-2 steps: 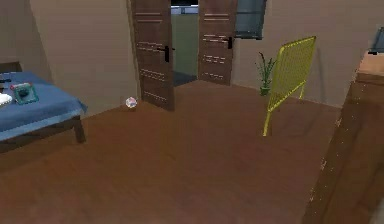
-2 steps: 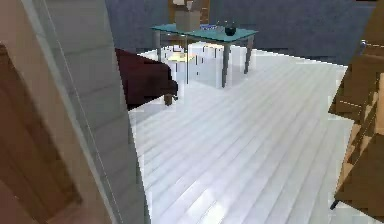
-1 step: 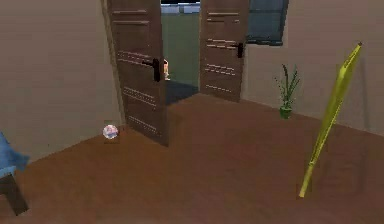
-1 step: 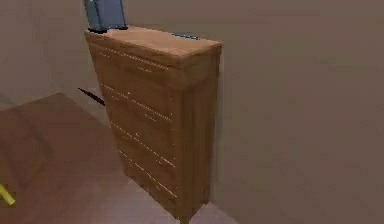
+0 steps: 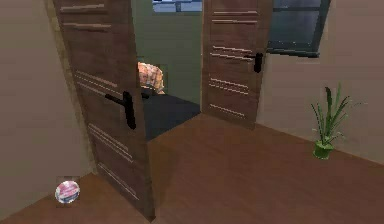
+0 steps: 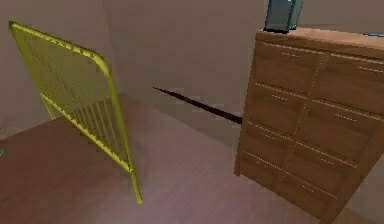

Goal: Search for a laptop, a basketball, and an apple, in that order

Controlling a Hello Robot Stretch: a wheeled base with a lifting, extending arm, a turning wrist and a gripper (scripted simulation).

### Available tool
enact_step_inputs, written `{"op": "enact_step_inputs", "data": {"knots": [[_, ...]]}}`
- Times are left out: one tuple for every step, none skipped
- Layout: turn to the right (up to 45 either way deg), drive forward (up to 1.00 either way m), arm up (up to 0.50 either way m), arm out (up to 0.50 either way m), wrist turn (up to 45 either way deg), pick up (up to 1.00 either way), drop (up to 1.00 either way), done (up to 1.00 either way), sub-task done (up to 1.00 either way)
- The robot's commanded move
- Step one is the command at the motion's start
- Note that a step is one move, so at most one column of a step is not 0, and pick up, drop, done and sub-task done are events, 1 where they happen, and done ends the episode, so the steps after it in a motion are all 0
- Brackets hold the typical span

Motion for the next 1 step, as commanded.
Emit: {"op": "enact_step_inputs", "data": {"knots": [[3.0,0.0,0.0,0.0,0.0,0.0,0.0,0.0,0.0]]}}
